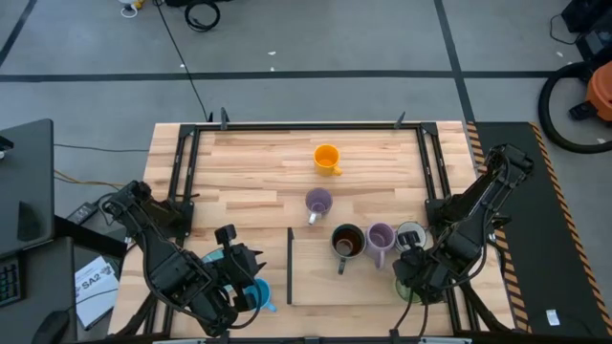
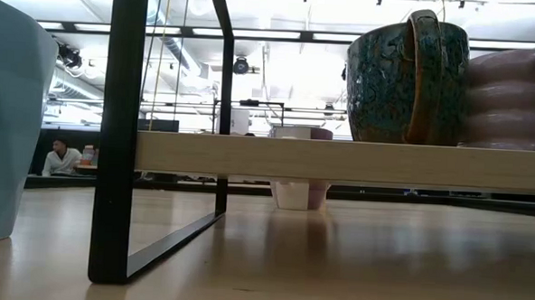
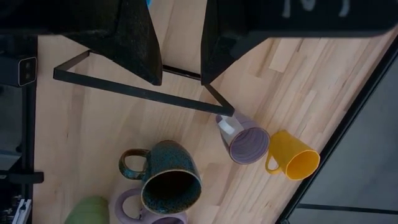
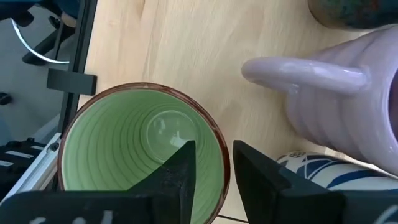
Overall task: Place coffee mugs
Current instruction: Put the green mug on the shelf aligned with the white mug
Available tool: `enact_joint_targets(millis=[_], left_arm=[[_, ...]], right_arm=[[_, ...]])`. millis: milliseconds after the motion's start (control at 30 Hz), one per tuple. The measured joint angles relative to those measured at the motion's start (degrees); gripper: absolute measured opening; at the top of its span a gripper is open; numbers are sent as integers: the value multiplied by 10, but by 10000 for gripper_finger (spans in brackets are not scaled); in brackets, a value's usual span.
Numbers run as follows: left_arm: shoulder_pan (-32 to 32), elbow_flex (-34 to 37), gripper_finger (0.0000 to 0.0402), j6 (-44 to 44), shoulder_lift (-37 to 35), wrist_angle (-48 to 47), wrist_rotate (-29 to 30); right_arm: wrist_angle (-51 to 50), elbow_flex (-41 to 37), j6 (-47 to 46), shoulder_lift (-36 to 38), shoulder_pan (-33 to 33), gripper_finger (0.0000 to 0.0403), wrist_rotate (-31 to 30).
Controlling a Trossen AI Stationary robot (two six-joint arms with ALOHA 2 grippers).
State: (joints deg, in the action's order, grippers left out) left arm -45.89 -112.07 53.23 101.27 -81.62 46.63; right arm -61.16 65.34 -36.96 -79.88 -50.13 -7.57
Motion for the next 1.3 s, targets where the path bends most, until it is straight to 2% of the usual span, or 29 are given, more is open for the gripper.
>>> enact_joint_targets(millis=[467,667,833,1100,1300], left_arm=[[0,0,116,0,0,6,0],[0,0,116,0,0,8,0],[0,0,116,0,0,8,0],[0,0,116,0,0,9,0],[0,0,116,0,0,9,0]], right_arm=[[35,0,96,-1,16,119,-1],[35,0,131,-17,22,119,41],[37,0,131,-26,23,102,44],[38,0,78,-25,23,24,43],[27,0,-14,-25,26,24,42]])
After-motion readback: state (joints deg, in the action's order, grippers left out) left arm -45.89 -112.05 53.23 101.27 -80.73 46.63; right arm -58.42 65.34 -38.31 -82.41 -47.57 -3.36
